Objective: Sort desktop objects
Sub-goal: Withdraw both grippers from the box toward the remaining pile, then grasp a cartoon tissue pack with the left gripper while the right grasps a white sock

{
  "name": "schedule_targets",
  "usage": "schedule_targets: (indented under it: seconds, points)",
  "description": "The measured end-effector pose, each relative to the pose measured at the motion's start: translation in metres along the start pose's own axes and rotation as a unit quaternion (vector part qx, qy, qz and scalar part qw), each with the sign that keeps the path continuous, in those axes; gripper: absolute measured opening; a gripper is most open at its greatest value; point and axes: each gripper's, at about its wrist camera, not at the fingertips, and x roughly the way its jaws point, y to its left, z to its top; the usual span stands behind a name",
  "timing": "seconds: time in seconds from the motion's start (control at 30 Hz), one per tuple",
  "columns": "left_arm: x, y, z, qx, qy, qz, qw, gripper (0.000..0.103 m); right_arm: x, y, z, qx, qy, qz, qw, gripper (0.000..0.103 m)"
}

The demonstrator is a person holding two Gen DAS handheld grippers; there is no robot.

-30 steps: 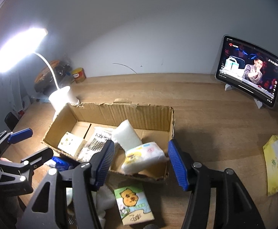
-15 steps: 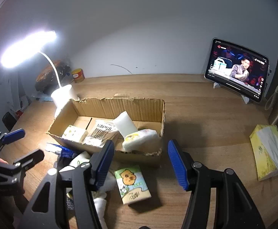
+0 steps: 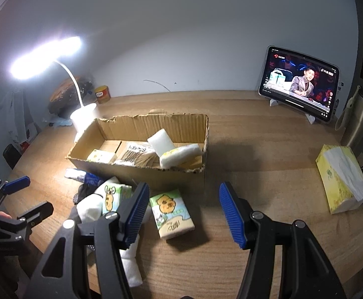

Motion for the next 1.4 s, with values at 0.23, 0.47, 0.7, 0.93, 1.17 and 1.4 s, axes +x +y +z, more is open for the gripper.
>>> schedule_targets:
  seconds: [0.23,0.47,0.7,0.93,1.17,1.4]
  points:
    - [-0.003,-0.004,-0.02,0.009,0.01,-0.012,0.9998,0.101,-0.005,-0.001,-0.01,-0.003,0.002,0.003,1.0,0.103]
    - [0.006,-0.012,-0.037,0.011,0.035,-0.017,0.9992,0.101,0.0,-0.006,-0.02,-0.004,0.013,0.011,1.0,0.103]
    - [0.02,-0.012,-0.051,0.011,0.053,-0.021,0.9983,0.101,0.003,-0.007,-0.03,-0.003,0.023,0.023,0.999,0.103]
    - [0.037,-0.014,-0.058,0.023,0.067,-0.02,0.9973,0.101,0.006,0.014,-0.043,-0.016,0.041,0.044,0.998,0.103]
    - [0.05,-0.013,-0.062,0.033,0.078,-0.024,0.9961,0.101,0.012,0.033,-0.054,-0.027,0.059,0.054,0.996,0.103]
    - [0.06,-0.015,-0.064,0.038,0.083,-0.03,0.9954,0.101,0.024,0.049,-0.065,-0.035,0.083,0.068,0.994,0.103]
